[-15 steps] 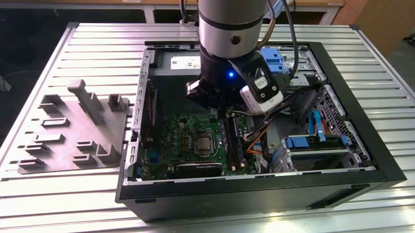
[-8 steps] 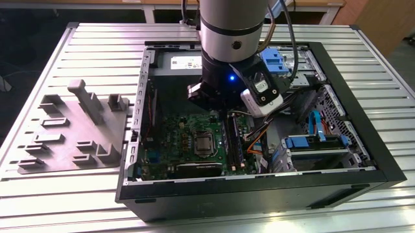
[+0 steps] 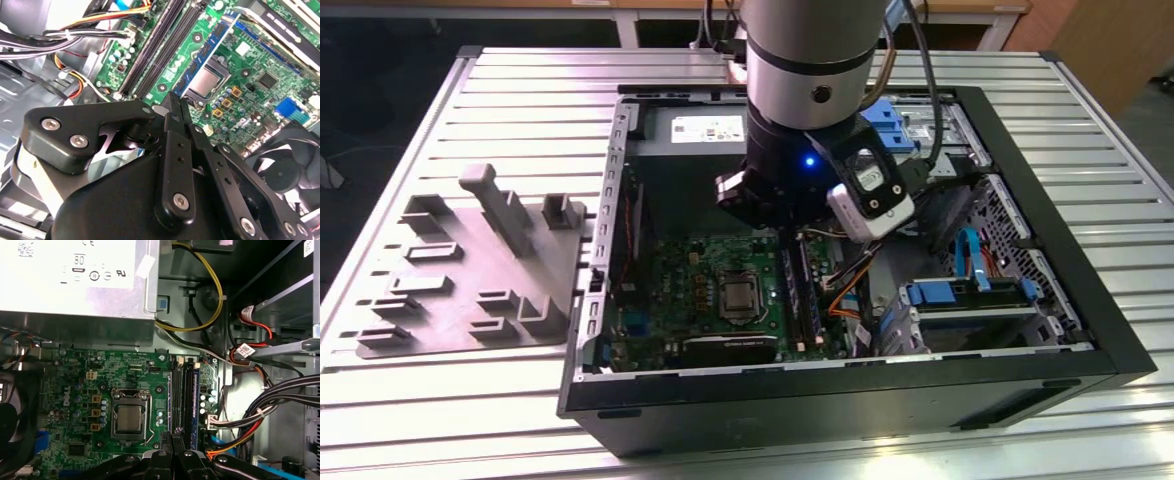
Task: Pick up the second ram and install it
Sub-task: 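Insert the second ram into the second slot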
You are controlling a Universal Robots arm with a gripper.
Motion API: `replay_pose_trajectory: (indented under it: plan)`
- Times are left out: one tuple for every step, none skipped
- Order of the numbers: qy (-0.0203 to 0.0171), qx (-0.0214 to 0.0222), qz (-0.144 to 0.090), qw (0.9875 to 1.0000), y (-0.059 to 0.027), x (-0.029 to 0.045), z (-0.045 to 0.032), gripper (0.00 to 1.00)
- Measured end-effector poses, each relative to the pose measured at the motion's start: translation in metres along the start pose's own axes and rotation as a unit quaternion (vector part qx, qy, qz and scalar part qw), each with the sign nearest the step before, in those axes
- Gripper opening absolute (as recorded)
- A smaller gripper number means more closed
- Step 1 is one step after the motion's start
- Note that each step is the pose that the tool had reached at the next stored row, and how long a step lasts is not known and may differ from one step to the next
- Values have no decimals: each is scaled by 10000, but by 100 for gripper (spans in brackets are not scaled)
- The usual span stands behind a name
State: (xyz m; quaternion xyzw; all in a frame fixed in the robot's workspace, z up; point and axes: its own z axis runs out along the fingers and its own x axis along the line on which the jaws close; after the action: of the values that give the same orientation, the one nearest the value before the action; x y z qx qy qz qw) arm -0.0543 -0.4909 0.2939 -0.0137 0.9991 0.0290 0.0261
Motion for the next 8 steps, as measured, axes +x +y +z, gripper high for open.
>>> replay_pose_trajectory:
  plan:
    - [0, 0, 0, 10000, -1, -8, 1, 12]
    - [0, 0, 0, 10000, -1, -12, 1, 12]
    - [0, 0, 0, 10000, -1, -15, 2, 12]
    - [0, 0, 1, 10000, -1, -17, 3, 12]
    - [0, 0, 1, 10000, 0, -18, 4, 12]
    - [0, 1, 0, 10000, 0, -19, 6, 12]
    - [0, 0, 1, 10000, 0, -19, 12, 12]
    - [0, 0, 0, 10000, -1, -19, 20, 12]
